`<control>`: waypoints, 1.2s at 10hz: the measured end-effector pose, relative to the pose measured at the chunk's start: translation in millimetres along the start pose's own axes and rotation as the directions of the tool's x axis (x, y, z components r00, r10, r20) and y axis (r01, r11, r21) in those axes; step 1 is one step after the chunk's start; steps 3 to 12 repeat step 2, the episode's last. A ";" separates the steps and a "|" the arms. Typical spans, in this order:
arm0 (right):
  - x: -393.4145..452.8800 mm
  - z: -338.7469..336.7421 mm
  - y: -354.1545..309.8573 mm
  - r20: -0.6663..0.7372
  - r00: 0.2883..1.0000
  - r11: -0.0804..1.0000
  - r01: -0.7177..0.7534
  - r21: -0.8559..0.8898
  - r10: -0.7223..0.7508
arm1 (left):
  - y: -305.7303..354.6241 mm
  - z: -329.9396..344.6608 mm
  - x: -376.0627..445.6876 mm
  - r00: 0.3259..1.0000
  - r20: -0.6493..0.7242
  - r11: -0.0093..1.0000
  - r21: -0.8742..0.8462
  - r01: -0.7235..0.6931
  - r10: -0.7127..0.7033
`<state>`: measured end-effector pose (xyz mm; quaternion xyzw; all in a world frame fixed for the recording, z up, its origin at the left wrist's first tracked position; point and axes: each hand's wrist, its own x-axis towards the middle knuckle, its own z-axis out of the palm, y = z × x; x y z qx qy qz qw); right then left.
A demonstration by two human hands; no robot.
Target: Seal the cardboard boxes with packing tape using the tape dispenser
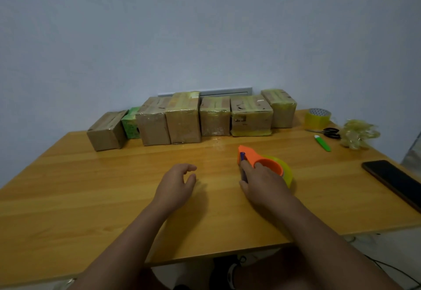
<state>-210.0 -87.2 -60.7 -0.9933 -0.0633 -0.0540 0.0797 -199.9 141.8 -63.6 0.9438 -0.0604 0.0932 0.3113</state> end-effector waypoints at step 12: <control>34.9 -62.3 -18.4 -0.079 0.995 0.992 0.043 -0.119 -0.052 | 11.0 -43.3 17.2 0.961 -0.170 0.959 0.220 -0.177 0.216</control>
